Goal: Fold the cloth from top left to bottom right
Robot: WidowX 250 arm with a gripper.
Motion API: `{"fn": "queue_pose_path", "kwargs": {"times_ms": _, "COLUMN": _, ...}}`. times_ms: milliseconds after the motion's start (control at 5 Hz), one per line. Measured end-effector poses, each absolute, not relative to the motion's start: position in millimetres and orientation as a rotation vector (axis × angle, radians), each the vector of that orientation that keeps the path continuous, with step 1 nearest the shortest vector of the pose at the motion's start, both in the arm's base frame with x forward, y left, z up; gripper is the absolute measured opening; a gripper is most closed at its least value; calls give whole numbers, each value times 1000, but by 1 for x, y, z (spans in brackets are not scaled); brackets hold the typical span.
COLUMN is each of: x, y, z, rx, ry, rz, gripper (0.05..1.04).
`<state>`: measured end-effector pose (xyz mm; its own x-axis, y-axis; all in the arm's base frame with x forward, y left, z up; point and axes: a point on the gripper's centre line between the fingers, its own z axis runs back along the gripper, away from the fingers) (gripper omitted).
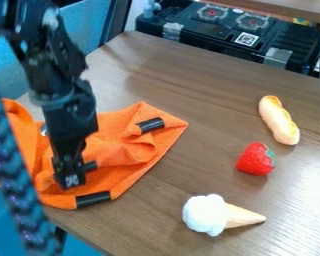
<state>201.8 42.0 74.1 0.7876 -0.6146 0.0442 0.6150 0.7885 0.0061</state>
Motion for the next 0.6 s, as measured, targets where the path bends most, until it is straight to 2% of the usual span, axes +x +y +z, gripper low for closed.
{"fn": "queue_pose_path", "kwargs": {"times_ms": 200, "x": 215, "y": 56, "z": 89, "rx": -181, "ry": 27, "rz": -688, "gripper": 994}}
{"fn": "queue_pose_path", "kwargs": {"times_ms": 400, "x": 232, "y": 87, "z": 117, "rx": -229, "ry": -8, "rz": -596, "gripper": 1000}}
{"fn": "queue_pose_path", "kwargs": {"times_ms": 600, "x": 239, "y": 118, "z": 147, "rx": -199, "ry": -75, "rz": -474, "gripper": 1000}}
